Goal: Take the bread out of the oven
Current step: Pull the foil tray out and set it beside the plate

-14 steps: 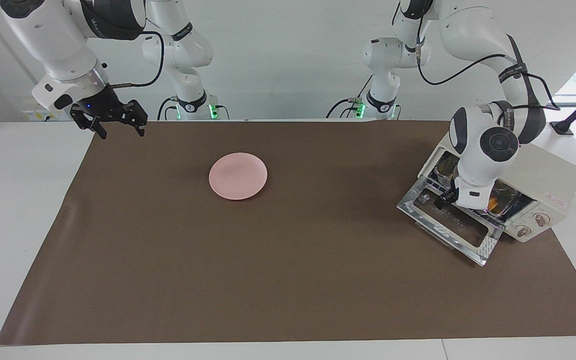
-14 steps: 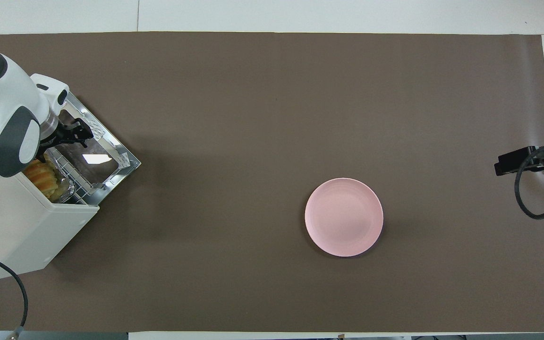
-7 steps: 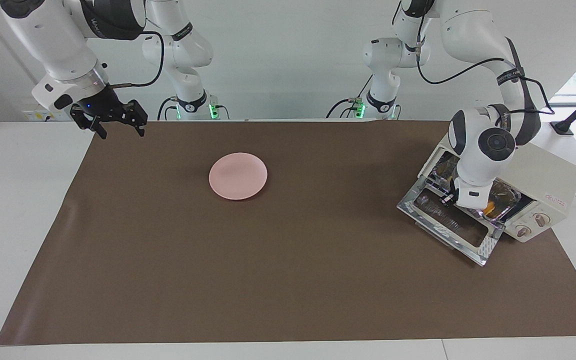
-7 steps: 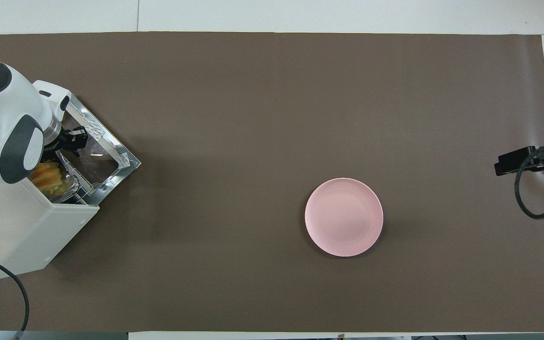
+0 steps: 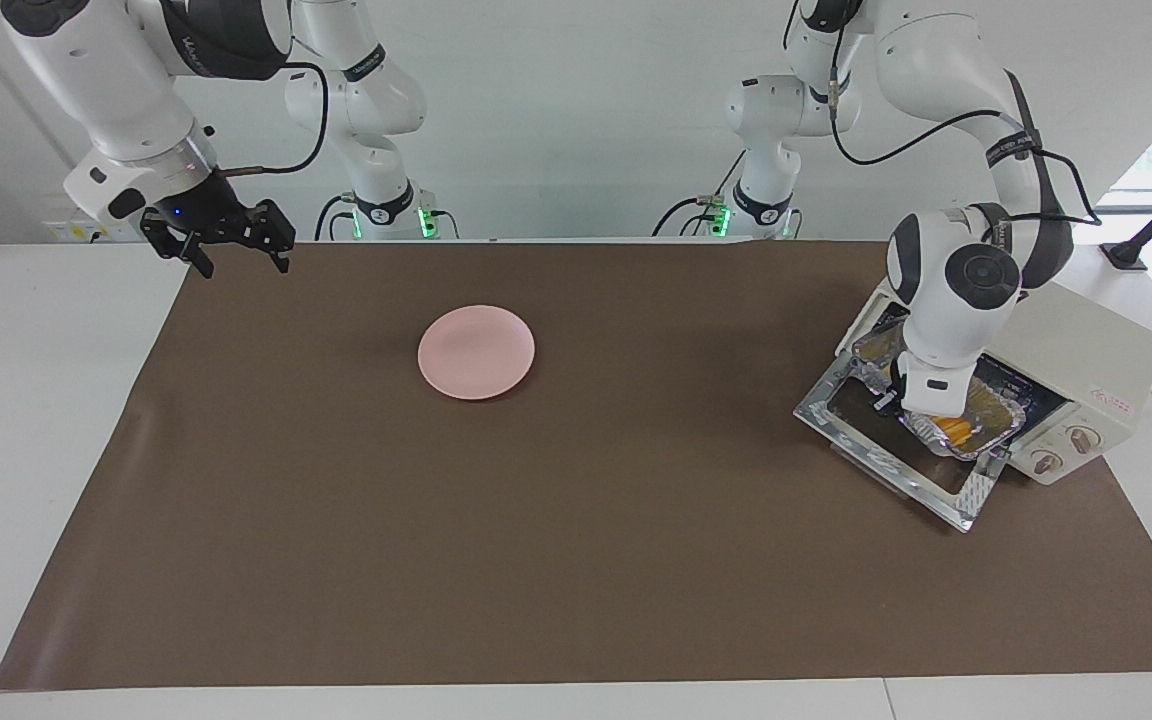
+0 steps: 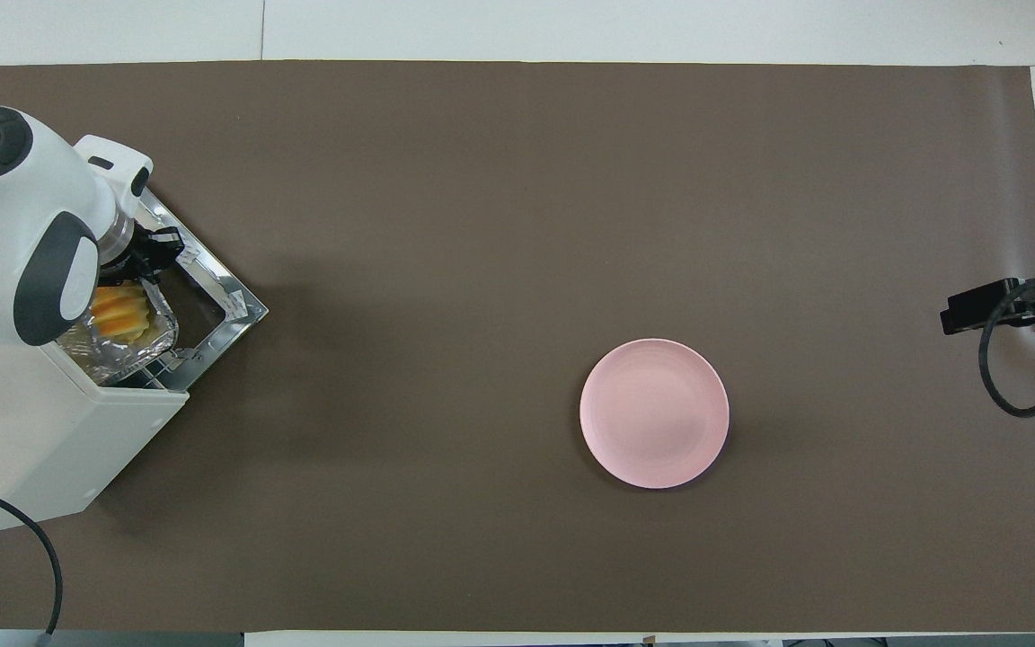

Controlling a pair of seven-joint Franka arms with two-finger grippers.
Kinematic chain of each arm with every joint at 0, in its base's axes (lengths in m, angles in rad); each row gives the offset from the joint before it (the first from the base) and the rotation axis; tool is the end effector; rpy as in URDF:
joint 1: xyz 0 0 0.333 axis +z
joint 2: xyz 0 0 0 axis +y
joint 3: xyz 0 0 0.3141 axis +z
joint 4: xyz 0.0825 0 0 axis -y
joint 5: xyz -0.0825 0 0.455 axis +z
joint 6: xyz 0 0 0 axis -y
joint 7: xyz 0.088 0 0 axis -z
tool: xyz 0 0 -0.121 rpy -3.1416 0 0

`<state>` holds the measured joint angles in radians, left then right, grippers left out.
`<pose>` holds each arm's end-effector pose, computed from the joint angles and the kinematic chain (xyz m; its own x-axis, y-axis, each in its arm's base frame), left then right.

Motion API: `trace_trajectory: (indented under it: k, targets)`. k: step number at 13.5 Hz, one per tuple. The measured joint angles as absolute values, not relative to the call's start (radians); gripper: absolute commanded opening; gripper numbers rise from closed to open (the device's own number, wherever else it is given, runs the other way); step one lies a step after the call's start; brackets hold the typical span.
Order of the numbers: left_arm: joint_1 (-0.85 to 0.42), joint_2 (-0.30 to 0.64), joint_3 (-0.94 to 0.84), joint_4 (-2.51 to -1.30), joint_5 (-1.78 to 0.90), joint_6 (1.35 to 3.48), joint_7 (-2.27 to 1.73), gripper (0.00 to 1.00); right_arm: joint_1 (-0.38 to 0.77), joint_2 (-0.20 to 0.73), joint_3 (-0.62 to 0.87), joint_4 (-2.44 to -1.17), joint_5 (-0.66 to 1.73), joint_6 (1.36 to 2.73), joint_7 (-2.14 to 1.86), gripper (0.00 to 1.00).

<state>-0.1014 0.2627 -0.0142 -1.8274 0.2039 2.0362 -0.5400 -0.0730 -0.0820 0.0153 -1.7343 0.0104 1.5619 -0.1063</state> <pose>0.6764 -0.0642 0.3364 0.9471 0.3190 0.0357 0.3201 -0.9303 -0.1793 0.5925 -0.0327 0.5695 0.9949 0.0487 -0.0888 0.0473 -0.9987 -0.0186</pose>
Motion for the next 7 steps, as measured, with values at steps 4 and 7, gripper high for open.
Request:
trace_trajectory:
  k: [4,7]
  targets:
    - [-0.281,0.287,-0.026,-1.752,0.058,2.077,-0.528,0.0,-0.073,-0.082,0.015,-1.734,0.01,1.562,-0.106,1.0]
    - [-0.4,0.311,-0.026,-1.708,-0.02,2.076,-0.528,0.0,-0.075,-0.082,0.014,-1.734,0.01,1.562,-0.106,1.0]
